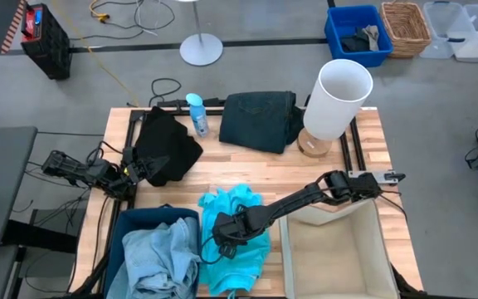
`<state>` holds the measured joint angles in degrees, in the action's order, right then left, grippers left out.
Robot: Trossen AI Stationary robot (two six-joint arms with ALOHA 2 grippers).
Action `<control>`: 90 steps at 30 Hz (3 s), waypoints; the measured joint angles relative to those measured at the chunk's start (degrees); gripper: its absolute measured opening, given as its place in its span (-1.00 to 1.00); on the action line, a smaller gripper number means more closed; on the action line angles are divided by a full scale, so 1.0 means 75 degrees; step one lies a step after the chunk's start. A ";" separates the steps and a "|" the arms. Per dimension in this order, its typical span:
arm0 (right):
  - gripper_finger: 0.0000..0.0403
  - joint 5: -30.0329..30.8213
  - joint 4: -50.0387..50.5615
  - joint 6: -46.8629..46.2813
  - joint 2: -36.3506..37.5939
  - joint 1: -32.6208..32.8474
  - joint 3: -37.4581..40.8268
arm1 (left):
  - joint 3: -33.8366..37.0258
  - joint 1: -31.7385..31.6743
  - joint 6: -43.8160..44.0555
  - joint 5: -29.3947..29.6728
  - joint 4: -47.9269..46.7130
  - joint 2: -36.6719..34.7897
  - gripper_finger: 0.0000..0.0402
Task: Sort clothes
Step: Put the blue short pants into the blue laundry organizer
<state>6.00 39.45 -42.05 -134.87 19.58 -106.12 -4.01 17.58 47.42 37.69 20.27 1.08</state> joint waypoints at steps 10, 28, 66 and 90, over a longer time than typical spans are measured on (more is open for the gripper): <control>-0.93 -0.0159 -0.0013 0.0008 0.0294 -0.0063 0.0058 | 0.0000 0.0000 0.0058 0.0006 0.0012 0.0000 -0.97; -1.00 0.2189 -0.1735 0.1030 0.3069 -0.0045 0.0063 | 0.0000 0.0000 0.0140 0.0012 0.0009 0.0000 -0.97; -0.99 -0.1652 -0.6949 0.0027 -0.0387 -0.0021 -0.3424 | 0.0009 -0.0001 0.0052 0.0017 -0.0029 -0.0012 -0.97; 0.29 -0.1848 -0.6488 0.1075 -0.0393 -0.0029 -0.3589 | 0.0009 0.0000 0.0052 0.0017 -0.0036 -0.0015 -0.97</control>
<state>-7.86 -9.21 -33.98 -137.82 19.37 -133.04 -3.95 17.58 47.81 37.82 20.00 0.97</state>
